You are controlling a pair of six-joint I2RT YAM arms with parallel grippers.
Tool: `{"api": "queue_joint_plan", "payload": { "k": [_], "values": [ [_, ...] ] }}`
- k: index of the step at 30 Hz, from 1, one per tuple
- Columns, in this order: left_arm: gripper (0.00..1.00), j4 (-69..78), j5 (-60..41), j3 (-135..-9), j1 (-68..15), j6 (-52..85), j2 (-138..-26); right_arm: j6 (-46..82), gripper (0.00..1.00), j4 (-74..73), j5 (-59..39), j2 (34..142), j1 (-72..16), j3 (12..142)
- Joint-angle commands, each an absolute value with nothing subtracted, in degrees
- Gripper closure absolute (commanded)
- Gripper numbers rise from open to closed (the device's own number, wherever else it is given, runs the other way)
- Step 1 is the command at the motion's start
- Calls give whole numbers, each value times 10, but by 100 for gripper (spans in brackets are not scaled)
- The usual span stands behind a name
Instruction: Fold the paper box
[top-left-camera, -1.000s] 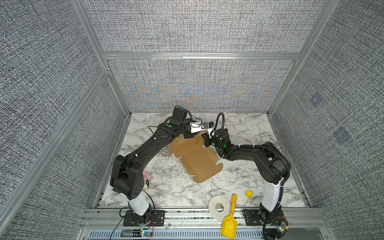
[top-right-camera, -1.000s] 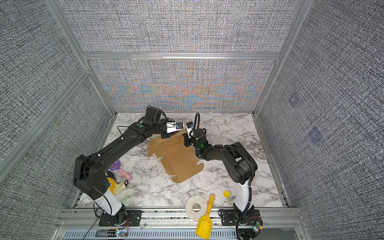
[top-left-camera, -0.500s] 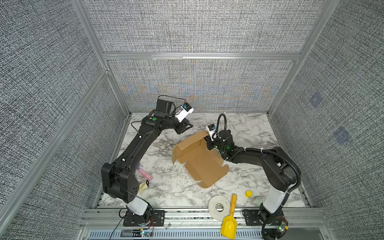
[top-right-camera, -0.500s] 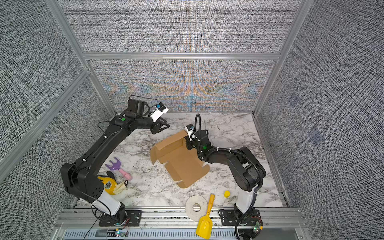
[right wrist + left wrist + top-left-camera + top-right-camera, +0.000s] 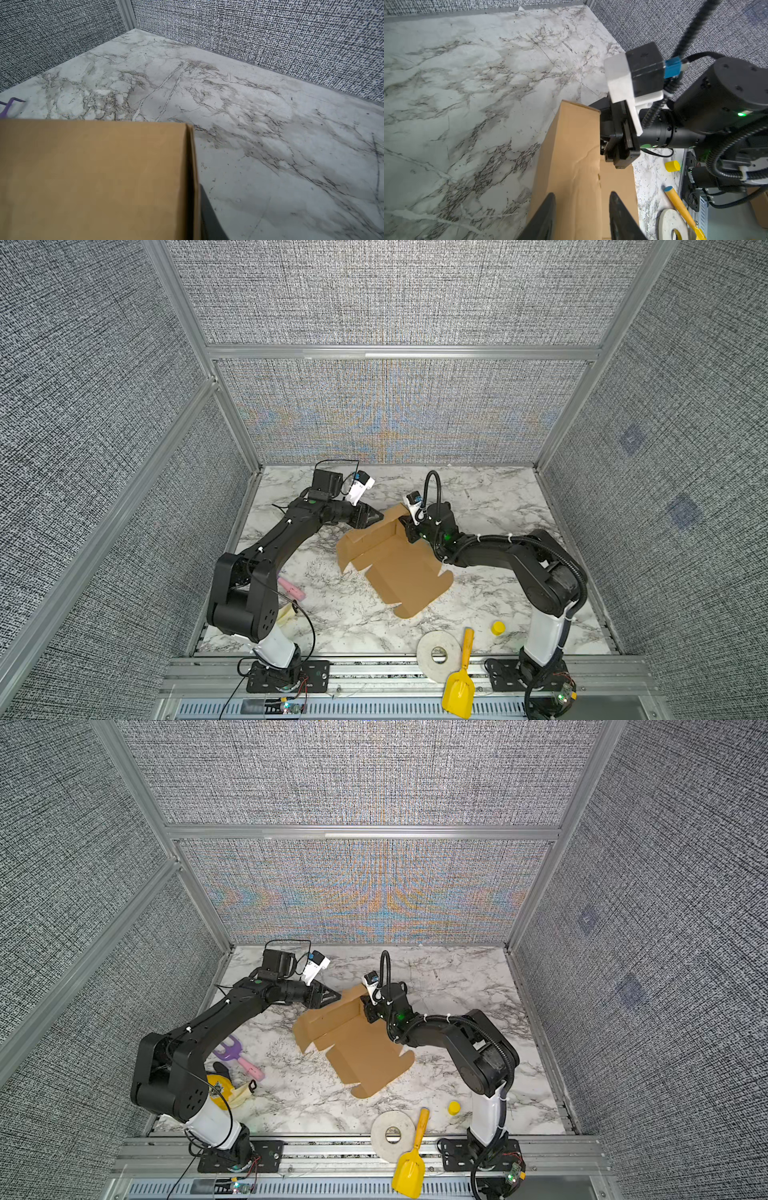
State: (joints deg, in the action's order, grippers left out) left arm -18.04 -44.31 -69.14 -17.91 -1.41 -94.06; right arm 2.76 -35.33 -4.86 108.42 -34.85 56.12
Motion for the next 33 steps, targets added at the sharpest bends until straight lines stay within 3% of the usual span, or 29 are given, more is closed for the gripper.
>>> {"api": "queue_joint_plan", "payload": {
  "k": [1,9,22,25,31,33],
  "values": [
    [57,-153,-415,-669,-179,-4,-943,33,78,-371,-40,1089,-352,558],
    [63,-145,-407,-661,-179,-1,-948,45,73,-395,-33,1102,-356,549],
    [66,-140,-419,-664,-179,10,-951,78,75,-439,-16,1140,-361,540],
    [66,-137,-423,-663,-179,16,-950,83,87,-453,-1,1143,-361,539],
    [66,-129,-439,-660,-183,35,-947,83,100,-455,17,1142,-361,543],
    [66,-127,-444,-659,-185,39,-947,83,100,-456,17,1144,-361,545]
  ]
}}
